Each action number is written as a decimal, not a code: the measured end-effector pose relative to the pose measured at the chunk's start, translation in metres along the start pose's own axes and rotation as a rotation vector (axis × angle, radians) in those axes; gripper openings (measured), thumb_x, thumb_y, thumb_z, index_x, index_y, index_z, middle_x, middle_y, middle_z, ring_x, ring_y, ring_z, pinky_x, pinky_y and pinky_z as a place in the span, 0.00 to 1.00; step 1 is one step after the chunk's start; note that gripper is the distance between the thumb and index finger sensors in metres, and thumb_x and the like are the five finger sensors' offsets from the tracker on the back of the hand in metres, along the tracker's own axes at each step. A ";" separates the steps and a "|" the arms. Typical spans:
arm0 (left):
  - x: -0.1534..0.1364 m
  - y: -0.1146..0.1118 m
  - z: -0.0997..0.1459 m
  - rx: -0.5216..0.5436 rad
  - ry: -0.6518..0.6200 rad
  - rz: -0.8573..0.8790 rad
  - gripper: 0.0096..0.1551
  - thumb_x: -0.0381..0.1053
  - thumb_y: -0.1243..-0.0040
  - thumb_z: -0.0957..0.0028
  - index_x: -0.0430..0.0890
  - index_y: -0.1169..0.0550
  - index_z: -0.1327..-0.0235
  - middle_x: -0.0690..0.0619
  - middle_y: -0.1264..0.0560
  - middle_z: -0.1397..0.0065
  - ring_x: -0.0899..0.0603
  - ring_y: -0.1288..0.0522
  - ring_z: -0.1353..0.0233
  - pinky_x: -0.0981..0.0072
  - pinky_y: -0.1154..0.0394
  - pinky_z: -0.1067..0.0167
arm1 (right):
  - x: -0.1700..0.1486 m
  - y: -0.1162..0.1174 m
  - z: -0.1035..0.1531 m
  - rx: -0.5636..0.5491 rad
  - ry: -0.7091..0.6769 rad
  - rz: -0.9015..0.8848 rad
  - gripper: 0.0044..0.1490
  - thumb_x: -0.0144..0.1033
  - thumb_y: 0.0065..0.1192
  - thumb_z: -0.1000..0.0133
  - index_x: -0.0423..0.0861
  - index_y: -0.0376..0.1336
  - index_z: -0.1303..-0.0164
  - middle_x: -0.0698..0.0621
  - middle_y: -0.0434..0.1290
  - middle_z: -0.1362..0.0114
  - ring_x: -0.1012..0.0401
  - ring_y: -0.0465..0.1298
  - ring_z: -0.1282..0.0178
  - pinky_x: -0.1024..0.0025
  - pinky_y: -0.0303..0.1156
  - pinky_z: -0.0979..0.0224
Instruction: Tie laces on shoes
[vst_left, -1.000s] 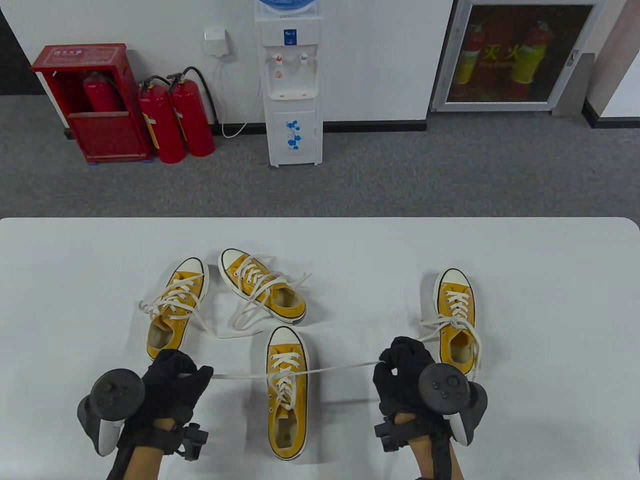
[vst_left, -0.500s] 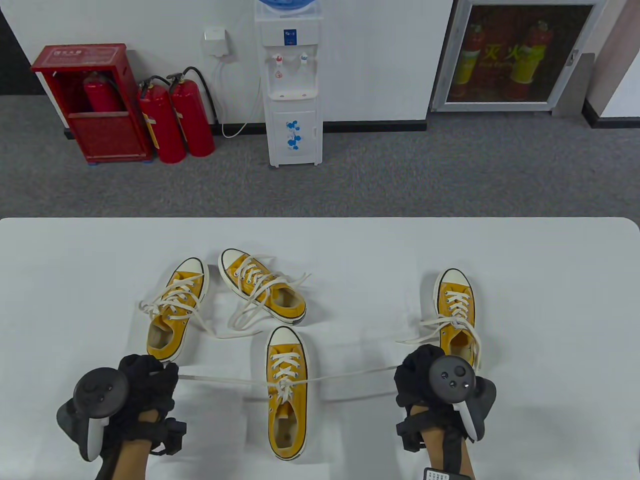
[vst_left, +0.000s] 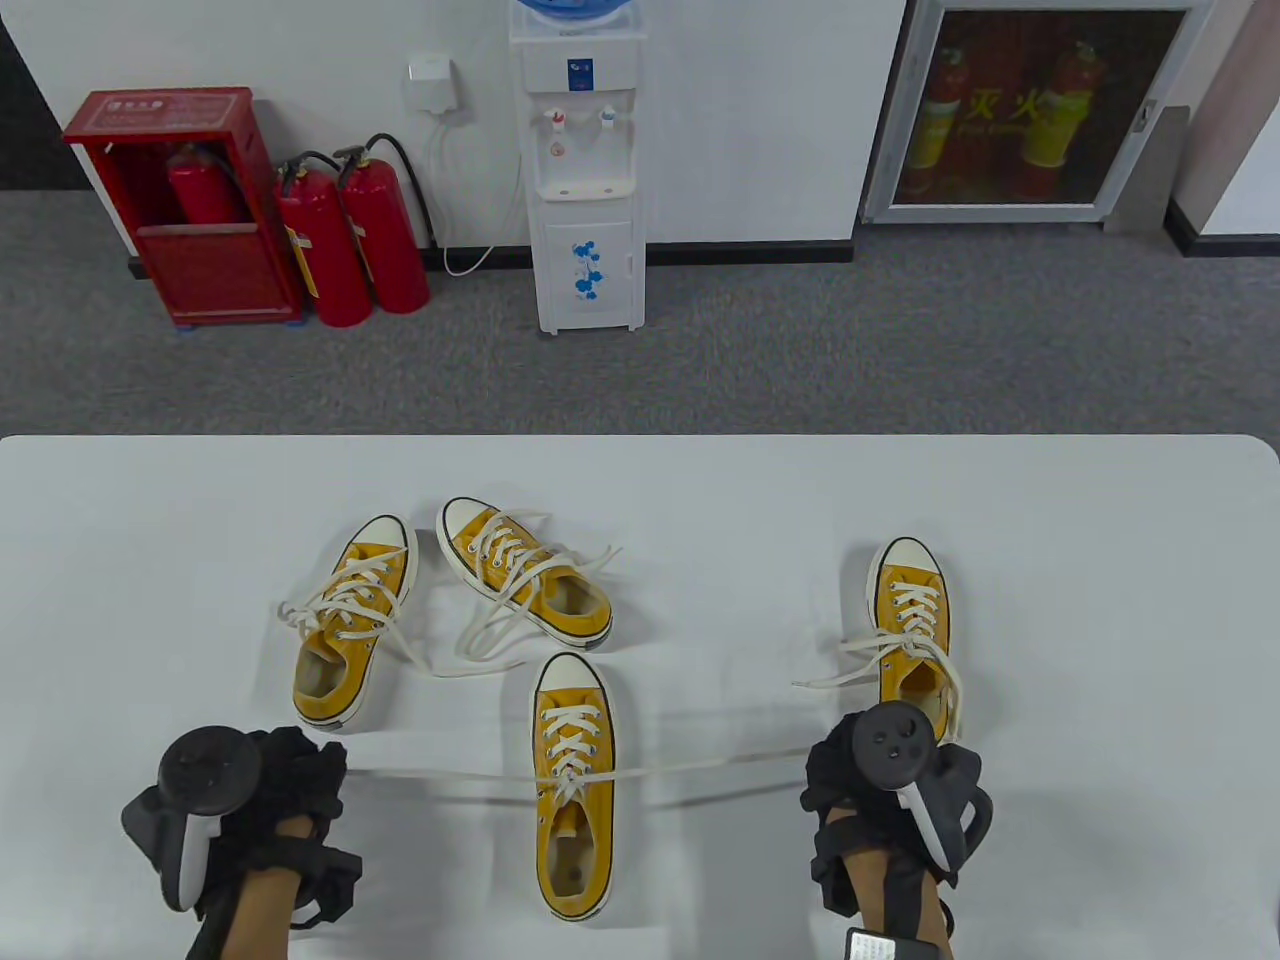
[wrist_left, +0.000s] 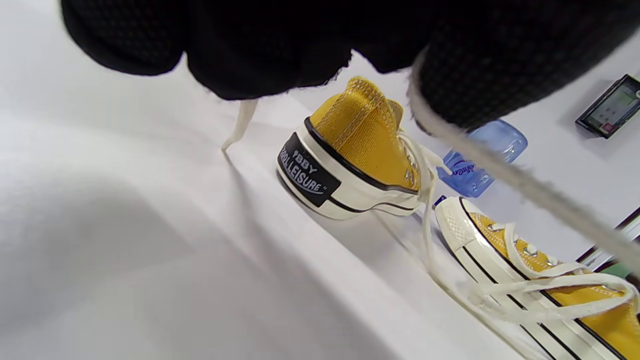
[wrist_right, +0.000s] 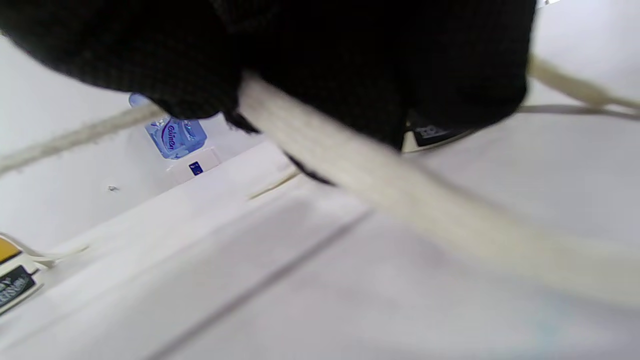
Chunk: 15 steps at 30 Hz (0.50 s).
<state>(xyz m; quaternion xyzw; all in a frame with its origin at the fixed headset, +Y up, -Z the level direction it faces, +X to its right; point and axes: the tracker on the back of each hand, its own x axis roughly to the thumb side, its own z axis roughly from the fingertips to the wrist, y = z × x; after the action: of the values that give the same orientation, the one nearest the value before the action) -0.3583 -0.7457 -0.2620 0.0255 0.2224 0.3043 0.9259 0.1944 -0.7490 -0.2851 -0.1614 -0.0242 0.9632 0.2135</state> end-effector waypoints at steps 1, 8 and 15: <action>-0.001 -0.001 0.000 -0.002 0.002 0.000 0.09 0.60 0.27 0.54 0.52 0.16 0.76 0.49 0.22 0.43 0.43 0.20 0.53 0.39 0.25 0.44 | 0.000 0.001 0.000 0.009 0.002 0.002 0.23 0.45 0.70 0.51 0.44 0.74 0.52 0.45 0.70 0.30 0.63 0.85 0.58 0.60 0.81 0.51; 0.003 0.001 0.002 0.038 -0.024 0.027 0.14 0.65 0.29 0.54 0.54 0.16 0.70 0.49 0.22 0.42 0.43 0.19 0.53 0.39 0.25 0.44 | 0.004 0.004 0.001 0.023 -0.022 -0.032 0.27 0.44 0.69 0.49 0.45 0.72 0.43 0.44 0.67 0.27 0.59 0.83 0.54 0.56 0.77 0.48; 0.014 0.003 0.010 0.060 -0.106 0.148 0.17 0.68 0.33 0.53 0.54 0.15 0.71 0.50 0.20 0.45 0.44 0.18 0.56 0.40 0.23 0.46 | 0.029 -0.009 0.019 -0.163 -0.160 -0.034 0.33 0.39 0.65 0.48 0.45 0.66 0.31 0.44 0.62 0.23 0.52 0.78 0.41 0.48 0.71 0.37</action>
<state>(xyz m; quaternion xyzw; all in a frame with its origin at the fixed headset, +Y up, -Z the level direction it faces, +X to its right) -0.3457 -0.7338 -0.2586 0.0855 0.1795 0.3634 0.9102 0.1671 -0.7279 -0.2752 -0.1004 -0.1220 0.9641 0.2133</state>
